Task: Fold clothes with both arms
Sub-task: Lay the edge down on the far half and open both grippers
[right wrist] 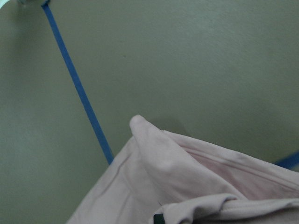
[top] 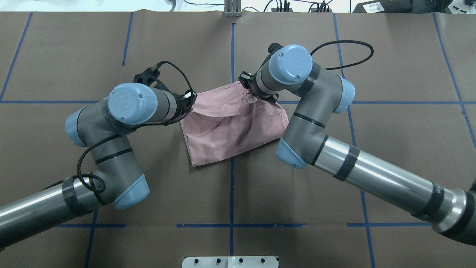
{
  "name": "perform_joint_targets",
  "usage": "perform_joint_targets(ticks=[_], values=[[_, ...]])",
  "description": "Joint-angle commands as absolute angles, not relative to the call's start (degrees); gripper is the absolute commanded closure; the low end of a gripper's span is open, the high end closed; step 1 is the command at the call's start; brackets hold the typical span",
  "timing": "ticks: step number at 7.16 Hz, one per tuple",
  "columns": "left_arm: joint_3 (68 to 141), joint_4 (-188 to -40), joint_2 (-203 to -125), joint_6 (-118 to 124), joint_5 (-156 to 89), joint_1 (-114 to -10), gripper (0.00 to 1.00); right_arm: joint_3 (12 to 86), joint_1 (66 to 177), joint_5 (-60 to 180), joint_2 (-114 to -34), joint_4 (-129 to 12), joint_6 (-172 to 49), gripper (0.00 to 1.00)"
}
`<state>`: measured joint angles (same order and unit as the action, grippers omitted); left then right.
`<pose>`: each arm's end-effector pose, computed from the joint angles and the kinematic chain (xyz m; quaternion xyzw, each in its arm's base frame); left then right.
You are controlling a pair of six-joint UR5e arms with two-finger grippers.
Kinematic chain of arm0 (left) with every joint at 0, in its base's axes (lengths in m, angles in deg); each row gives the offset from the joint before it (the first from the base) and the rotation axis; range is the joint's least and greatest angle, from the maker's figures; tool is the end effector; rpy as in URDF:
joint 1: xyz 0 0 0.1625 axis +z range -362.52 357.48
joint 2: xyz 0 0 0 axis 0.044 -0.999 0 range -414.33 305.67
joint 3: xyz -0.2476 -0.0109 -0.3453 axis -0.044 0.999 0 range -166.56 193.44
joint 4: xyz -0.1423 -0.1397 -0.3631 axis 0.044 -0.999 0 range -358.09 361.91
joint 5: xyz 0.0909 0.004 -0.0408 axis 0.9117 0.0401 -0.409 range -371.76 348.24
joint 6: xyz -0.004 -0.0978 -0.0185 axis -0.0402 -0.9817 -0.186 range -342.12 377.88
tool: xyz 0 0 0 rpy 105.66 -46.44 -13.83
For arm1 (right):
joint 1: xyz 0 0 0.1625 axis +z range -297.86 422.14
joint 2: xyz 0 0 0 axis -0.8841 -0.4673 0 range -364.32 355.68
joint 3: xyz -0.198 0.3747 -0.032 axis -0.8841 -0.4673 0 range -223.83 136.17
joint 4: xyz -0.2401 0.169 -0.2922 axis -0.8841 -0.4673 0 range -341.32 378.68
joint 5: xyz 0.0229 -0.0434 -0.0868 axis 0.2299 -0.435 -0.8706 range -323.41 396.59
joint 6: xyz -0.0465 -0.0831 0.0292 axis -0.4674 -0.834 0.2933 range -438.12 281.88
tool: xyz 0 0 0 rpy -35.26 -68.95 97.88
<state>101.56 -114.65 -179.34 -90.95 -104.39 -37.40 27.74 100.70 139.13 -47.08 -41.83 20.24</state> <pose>0.5077 -0.5108 0.2605 0.0497 0.4955 -0.3815 0.7788 -0.5487 -0.5803 0.2282 0.0340 -0.4923 0.2968 0.8175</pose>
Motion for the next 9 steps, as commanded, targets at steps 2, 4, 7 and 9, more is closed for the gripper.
perform_joint_targets(ticks=[2, 4, 7, 9], values=[[93.07, -119.64, -183.44, -86.1, -104.75, -41.63, 0.0, 11.03, 105.28, 140.13, -37.01, -36.69, 19.71, 0.0], [93.33, -119.64, -183.36, -85.66, -106.14, -42.5, 0.0, 10.48, 107.22, 141.35, -36.93, -36.78, 19.97, 0.0], [100.94, -118.58, -176.37, -64.65, -123.43, -54.24, 0.0, 22.2, 119.66, 155.21, -44.45, -48.83, 2.75, 0.0], [106.75, -111.52, -169.85, -35.89, -128.38, -66.1, 0.0, 39.48, 129.5, 157.26, -58.38, -69.72, -31.69, 0.0]])
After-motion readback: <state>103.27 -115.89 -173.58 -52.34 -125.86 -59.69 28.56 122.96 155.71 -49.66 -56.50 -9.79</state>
